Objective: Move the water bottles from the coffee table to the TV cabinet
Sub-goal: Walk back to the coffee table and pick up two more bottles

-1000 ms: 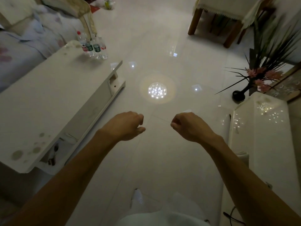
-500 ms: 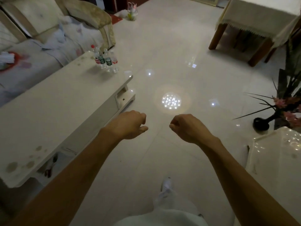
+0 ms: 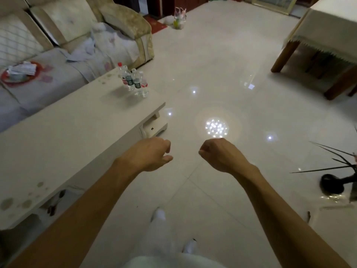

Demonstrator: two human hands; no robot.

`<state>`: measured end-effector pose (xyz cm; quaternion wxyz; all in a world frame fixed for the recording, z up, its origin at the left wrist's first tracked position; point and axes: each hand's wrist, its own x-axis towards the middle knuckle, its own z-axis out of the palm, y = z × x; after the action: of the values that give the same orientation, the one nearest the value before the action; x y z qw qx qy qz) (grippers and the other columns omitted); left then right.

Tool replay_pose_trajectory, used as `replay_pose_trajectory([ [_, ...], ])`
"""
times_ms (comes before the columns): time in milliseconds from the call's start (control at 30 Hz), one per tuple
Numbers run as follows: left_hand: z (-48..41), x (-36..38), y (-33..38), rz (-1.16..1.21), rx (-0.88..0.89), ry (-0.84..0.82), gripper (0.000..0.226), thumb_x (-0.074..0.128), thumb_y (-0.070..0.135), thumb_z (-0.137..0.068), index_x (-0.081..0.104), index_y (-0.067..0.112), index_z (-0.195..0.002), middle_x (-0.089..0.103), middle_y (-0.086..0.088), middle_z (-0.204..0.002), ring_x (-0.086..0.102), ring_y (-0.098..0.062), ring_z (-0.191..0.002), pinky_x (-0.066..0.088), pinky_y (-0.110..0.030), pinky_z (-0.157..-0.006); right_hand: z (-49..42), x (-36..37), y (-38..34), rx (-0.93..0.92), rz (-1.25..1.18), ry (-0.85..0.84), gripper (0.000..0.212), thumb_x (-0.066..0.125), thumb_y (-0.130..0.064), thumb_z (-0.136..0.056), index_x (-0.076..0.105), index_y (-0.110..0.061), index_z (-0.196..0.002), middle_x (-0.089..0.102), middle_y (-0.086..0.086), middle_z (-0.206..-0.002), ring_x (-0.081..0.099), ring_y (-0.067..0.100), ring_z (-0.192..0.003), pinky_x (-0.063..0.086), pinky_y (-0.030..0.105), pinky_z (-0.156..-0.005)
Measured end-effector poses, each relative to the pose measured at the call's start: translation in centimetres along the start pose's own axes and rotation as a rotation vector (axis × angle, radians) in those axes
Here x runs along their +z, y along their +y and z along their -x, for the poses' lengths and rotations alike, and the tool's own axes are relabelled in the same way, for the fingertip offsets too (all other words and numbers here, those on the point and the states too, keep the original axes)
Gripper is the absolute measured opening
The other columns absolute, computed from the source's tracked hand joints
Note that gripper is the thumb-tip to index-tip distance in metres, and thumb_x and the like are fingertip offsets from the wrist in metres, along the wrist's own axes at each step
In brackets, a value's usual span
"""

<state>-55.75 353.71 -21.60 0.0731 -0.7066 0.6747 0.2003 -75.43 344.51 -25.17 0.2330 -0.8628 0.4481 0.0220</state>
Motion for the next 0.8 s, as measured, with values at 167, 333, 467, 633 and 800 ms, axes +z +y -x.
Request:
replay_pose_trajectory([
  [167, -5.2, -1.4, -3.5, 0.029, -0.005, -0.010, 0.039, 0.047, 0.043, -0.095, 0.052, 0.018, -0.125, 0.059, -0.004, -0.125, 0.057, -0.020, -0.109, 0.044, -0.032, -0.089, -6.6, -1.0, -0.5, 0.008, 0.033, -0.039, 0.034, 0.048, -0.032, -0.096, 0.071, -0.008, -0.089, 0.073, 0.004, -0.088, 0.068, 0.019, -0.075, 0.051, 0.026, -0.061],
  [333, -11.9, -4.1, -8.0, 0.078, 0.020, 0.033, 0.038, 0.049, 0.043, -0.094, 0.054, 0.019, -0.123, 0.060, -0.005, -0.122, 0.058, -0.021, -0.104, 0.049, -0.035, -0.088, -14.2, -2.5, -1.6, 0.060, 0.095, -0.036, 0.034, 0.048, -0.028, -0.093, 0.065, -0.002, -0.078, 0.069, 0.012, -0.079, 0.060, 0.022, -0.064, 0.041, 0.027, -0.054],
  [467, -16.4, -7.0, -11.7, 0.107, 0.048, 0.070, 0.038, 0.050, 0.044, -0.093, 0.054, 0.019, -0.121, 0.062, -0.004, -0.119, 0.060, -0.020, -0.101, 0.050, -0.035, -0.086, -20.1, -4.0, -3.2, 0.086, 0.097, -0.057, 0.034, 0.049, -0.034, -0.095, 0.071, -0.008, -0.091, 0.073, 0.007, -0.091, 0.068, 0.022, -0.079, 0.057, 0.033, -0.070],
  [633, -20.2, -10.0, -16.4, 0.080, 0.055, 0.051, 0.035, 0.049, 0.043, -0.094, 0.054, 0.017, -0.118, 0.061, -0.006, -0.119, 0.058, -0.022, -0.101, 0.045, -0.034, -0.082, -26.3, -5.5, -5.2, 0.068, 0.094, -0.057, 0.034, 0.050, -0.033, -0.095, 0.071, -0.007, -0.090, 0.073, 0.007, -0.089, 0.068, 0.022, -0.079, 0.057, 0.034, -0.071],
  [800, -23.6, -11.4, -19.6, 0.074, 0.032, 0.007, 0.036, 0.049, 0.042, -0.094, 0.054, 0.016, -0.119, 0.061, -0.006, -0.119, 0.058, -0.022, -0.102, 0.046, -0.033, -0.082, -31.4, -6.1, -5.7, 0.058, 0.107, -0.078, 0.036, 0.050, -0.028, -0.095, 0.059, -0.007, -0.068, 0.060, 0.004, -0.064, 0.052, 0.016, -0.054, 0.031, 0.021, -0.046],
])
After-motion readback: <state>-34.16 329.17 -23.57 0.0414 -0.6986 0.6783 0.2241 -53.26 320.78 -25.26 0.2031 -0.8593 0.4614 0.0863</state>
